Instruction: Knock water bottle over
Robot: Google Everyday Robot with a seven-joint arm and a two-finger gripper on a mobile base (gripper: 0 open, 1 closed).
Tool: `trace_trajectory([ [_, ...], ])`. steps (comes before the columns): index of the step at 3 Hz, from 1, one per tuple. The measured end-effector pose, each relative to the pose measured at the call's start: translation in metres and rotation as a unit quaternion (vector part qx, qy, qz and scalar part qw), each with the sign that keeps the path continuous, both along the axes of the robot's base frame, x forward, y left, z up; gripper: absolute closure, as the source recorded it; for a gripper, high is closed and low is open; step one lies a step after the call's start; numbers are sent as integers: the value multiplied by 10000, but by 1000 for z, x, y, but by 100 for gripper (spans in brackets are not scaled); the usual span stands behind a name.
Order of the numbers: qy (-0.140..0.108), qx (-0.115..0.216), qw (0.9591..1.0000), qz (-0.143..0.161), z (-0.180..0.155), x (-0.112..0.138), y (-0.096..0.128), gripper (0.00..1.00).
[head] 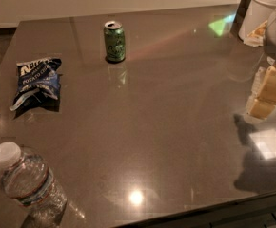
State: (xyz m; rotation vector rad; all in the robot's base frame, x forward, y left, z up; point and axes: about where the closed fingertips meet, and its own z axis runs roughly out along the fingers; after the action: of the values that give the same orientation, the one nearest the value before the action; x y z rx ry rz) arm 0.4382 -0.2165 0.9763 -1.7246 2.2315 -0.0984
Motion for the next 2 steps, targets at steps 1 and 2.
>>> trace_trajectory([
  [1, -45, 55, 10000, 59, 3, 5, 10, 0],
  [2, -154, 308, 9989, 303, 2, 9, 35, 0],
])
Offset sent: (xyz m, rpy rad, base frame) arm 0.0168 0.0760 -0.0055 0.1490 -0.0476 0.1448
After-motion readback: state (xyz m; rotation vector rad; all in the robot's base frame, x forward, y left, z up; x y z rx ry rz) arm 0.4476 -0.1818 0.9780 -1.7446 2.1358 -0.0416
